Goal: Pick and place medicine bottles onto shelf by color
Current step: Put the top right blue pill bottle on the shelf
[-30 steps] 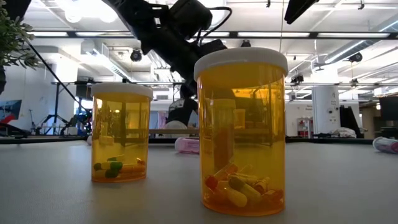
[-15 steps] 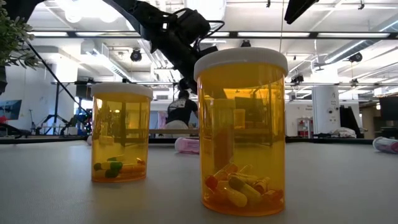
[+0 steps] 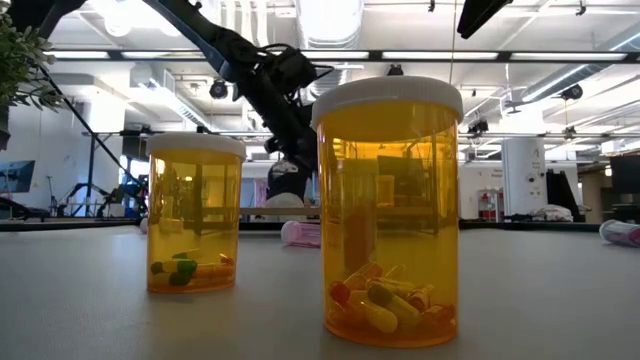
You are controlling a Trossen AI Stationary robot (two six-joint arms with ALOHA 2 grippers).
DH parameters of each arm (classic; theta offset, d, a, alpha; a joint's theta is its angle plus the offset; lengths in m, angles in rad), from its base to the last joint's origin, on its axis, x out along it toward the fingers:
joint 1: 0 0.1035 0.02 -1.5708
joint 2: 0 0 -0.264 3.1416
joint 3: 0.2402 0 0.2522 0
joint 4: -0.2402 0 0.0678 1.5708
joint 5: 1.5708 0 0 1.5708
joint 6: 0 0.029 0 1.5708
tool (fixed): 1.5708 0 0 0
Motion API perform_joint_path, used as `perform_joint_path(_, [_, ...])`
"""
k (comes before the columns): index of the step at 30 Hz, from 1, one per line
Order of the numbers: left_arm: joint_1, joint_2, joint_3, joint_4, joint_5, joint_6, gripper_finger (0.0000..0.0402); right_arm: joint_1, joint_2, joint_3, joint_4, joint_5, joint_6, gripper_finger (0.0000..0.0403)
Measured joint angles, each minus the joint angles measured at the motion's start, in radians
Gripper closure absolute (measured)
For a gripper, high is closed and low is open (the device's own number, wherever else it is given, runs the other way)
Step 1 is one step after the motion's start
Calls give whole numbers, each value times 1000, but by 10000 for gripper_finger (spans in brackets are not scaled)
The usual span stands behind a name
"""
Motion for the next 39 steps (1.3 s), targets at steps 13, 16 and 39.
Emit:
perform_joint_path(13, [89,1,-31,0,0,12,295,0,0,0,0,0,0,184])
perform_joint_path(16, [96,1,-33,1,0,15,295,0,0,0,0,0,0,184])
perform_joint_path(39, [105,2,-33,10,0,63,295,0,0,0,0,0,0,184])
